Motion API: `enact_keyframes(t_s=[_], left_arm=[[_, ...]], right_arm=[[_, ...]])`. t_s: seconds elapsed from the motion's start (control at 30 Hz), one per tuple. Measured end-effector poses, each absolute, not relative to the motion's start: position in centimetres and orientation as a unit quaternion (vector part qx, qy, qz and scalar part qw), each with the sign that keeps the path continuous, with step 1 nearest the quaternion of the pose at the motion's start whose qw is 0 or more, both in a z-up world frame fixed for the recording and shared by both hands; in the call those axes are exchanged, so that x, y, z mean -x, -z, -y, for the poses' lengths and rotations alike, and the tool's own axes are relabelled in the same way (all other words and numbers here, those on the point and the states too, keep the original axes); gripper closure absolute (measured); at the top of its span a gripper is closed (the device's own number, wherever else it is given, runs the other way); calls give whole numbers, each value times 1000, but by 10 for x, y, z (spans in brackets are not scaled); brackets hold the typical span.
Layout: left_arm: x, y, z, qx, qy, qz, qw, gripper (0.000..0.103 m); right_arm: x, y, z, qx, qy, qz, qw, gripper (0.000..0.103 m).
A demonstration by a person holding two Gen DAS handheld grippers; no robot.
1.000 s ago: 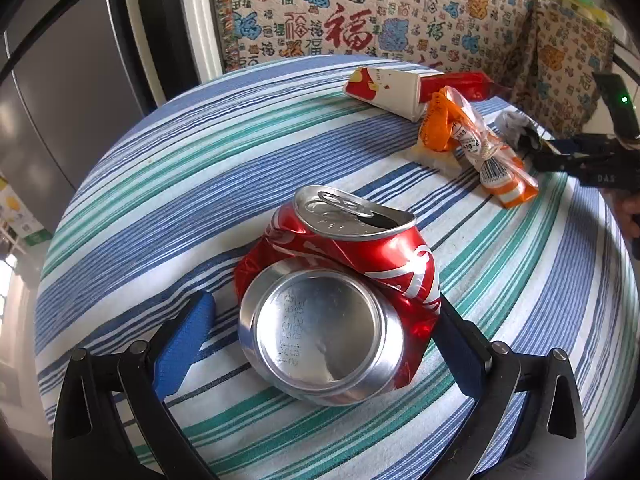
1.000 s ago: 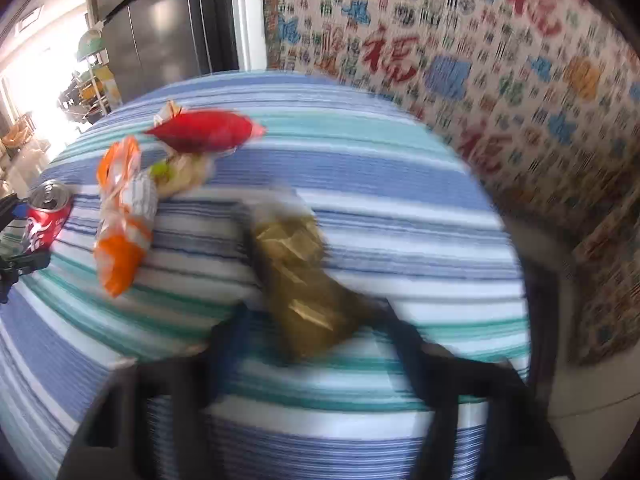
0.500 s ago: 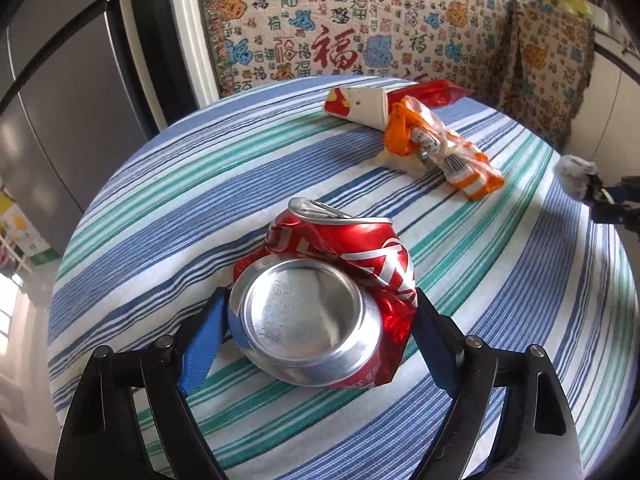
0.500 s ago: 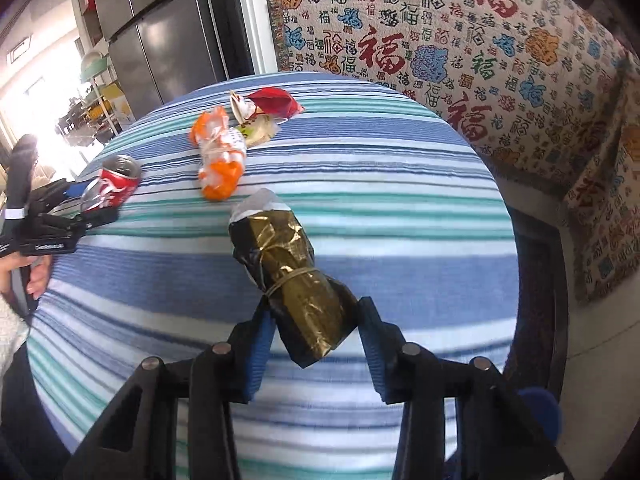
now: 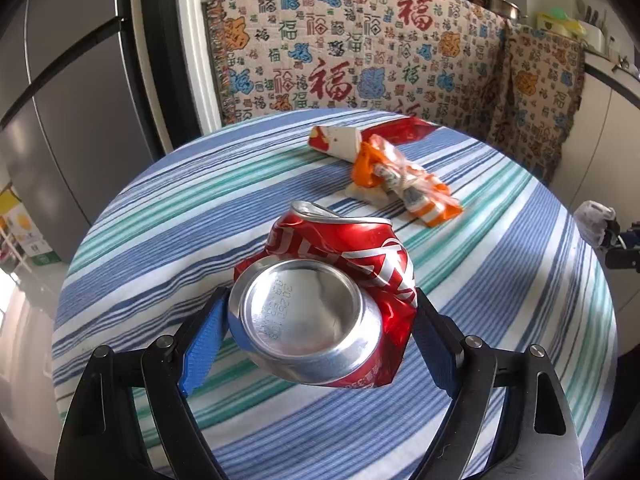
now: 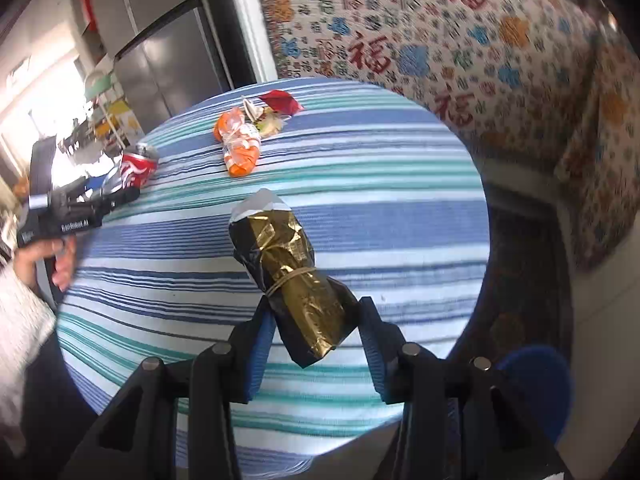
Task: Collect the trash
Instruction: 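Lift the gold package and cola can and carry them over the wastebasket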
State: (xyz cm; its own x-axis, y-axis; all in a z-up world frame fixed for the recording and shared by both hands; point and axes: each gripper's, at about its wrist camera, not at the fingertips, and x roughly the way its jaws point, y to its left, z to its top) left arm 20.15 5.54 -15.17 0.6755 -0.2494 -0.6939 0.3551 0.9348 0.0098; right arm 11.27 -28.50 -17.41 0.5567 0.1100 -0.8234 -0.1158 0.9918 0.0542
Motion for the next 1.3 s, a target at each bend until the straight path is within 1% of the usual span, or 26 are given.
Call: enact_keyframes(t_s=[0.1,0.4,0.6,0.83,0.97,1.13,1.3], left_arm=[[-192,149,-44,-77,173,-361,913,16],[-175,144,-6,-65,194,-361,910,16],[-164,130,27,-53,220,-354,907,16],[-152,101,99,-63,277,-335,898,16],[-141,89,152,-78,322,-326,885,16],[-124,86,214,-94,377,-319,864,16],[-105,90,276,-106,425,-315,842,16]], right_arm=[[-105,177,297,-27,-59,-472,879,61],[-90,179,308,-18,-27,-455,890,61],[-85,173,320,-23,-8,-437,899,61],[-66,144,353,-29,28,-401,915,61],[-44,126,391,-46,68,-379,922,61],[-8,113,444,-57,135,-360,921,61],[35,114,499,-65,197,-360,909,61]])
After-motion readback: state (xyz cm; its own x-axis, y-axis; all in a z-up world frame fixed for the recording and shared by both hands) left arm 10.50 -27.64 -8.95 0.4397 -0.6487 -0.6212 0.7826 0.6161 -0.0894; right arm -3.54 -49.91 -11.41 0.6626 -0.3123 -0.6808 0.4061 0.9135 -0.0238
